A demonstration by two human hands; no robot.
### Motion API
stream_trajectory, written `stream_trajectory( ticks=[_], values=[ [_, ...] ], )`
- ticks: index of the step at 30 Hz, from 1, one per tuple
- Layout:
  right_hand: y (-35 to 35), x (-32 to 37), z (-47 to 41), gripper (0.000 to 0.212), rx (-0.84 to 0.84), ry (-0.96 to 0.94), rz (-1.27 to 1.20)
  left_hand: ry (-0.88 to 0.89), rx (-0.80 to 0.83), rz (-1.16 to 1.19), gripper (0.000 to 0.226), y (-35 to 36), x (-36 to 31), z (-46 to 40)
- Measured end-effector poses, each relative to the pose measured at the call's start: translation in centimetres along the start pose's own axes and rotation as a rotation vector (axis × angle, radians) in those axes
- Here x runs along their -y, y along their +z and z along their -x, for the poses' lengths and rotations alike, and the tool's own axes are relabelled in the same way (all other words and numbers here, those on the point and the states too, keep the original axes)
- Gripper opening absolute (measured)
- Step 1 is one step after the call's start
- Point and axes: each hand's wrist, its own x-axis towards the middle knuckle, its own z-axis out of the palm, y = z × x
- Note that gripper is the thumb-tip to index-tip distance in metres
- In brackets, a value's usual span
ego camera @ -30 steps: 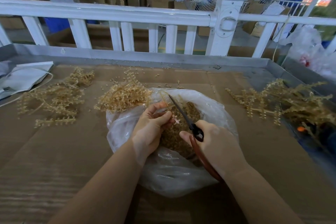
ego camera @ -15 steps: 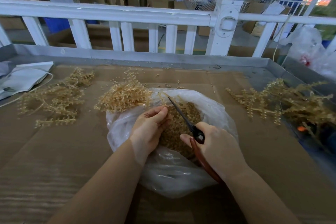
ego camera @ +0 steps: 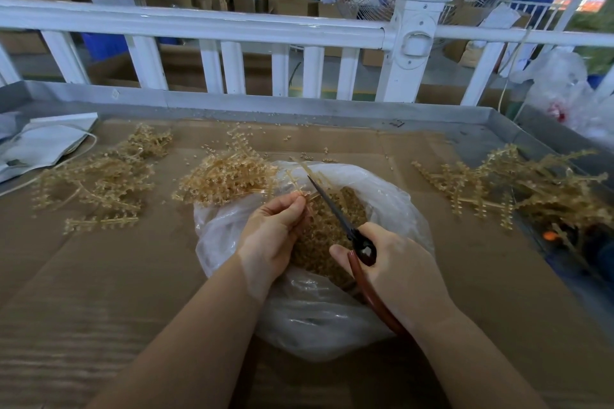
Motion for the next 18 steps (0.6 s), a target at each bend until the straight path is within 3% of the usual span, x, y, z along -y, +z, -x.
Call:
stream_trajectory(
  ticks=[9, 18],
  values=[
    [0.36, -0.03, 0.03, 0.041, -0.006, -0.014, 0.003, 0.000, -0.002, -0.045, 0.020, -0.14, 0.07, -0.07],
    [0.03, 0.09, -0.30, 0.038, 0.054, 0.017, -0.049, 0.003, 0.086, -0.023, 0.022, -0.53, 0.14, -0.14]
  ],
)
